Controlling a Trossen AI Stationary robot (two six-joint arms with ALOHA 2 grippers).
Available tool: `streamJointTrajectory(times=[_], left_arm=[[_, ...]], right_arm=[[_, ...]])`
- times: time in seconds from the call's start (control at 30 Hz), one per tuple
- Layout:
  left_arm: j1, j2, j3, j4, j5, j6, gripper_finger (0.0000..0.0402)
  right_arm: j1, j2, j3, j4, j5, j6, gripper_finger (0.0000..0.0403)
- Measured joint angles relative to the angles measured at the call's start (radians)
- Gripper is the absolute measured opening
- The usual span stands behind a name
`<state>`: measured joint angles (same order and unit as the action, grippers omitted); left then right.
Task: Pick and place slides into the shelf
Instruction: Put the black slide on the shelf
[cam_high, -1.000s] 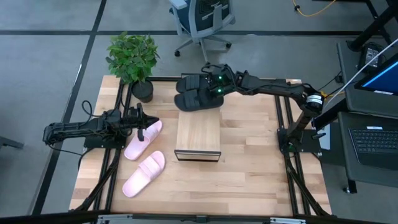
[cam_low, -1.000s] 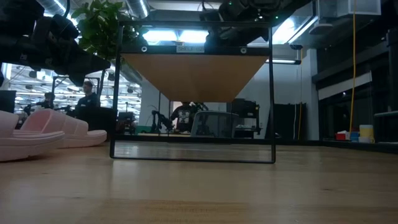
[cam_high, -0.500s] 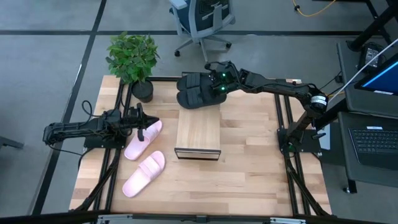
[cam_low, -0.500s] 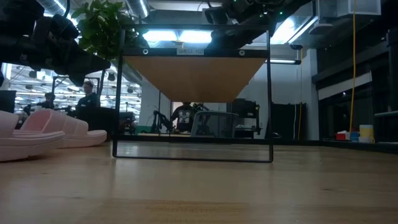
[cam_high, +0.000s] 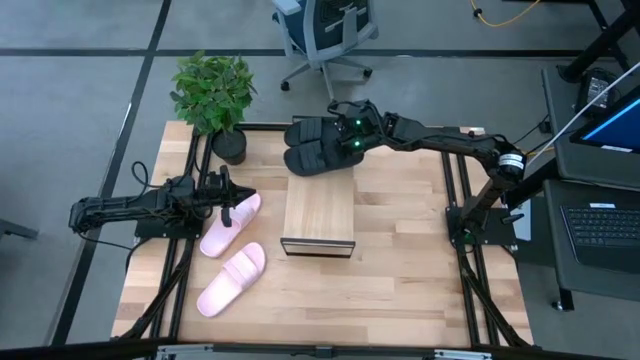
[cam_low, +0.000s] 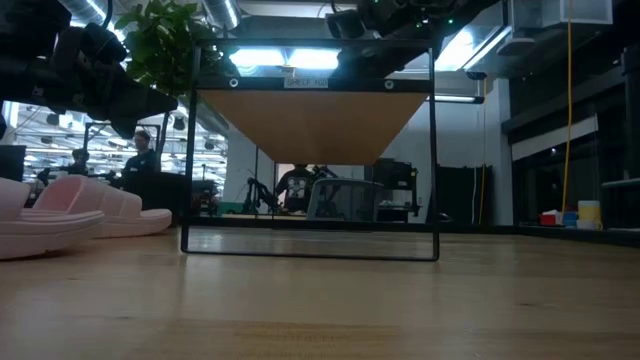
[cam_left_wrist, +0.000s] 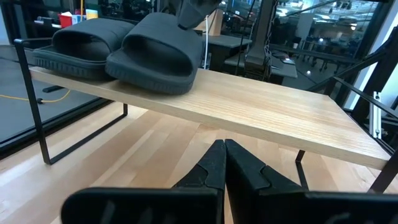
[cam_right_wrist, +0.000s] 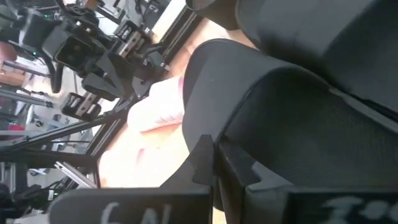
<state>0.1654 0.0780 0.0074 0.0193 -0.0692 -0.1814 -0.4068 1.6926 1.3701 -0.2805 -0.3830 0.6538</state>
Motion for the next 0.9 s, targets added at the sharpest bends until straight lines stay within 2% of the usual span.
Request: streamJointTrajectory(times=[0.43, 0.9], left_arm=[[0.0, 0.0, 0.0, 0.0, 0.0, 0.007, 0.0], [0.0, 0.0, 0.0, 0.0, 0.0, 0.008, 0.0]], right_arm=[[0.0, 0.01, 0.001, 0.0, -0.003, 0.052, 0.0007], [0.0, 0.01, 0.001, -0.001, -0.015, 0.023, 0.0056]])
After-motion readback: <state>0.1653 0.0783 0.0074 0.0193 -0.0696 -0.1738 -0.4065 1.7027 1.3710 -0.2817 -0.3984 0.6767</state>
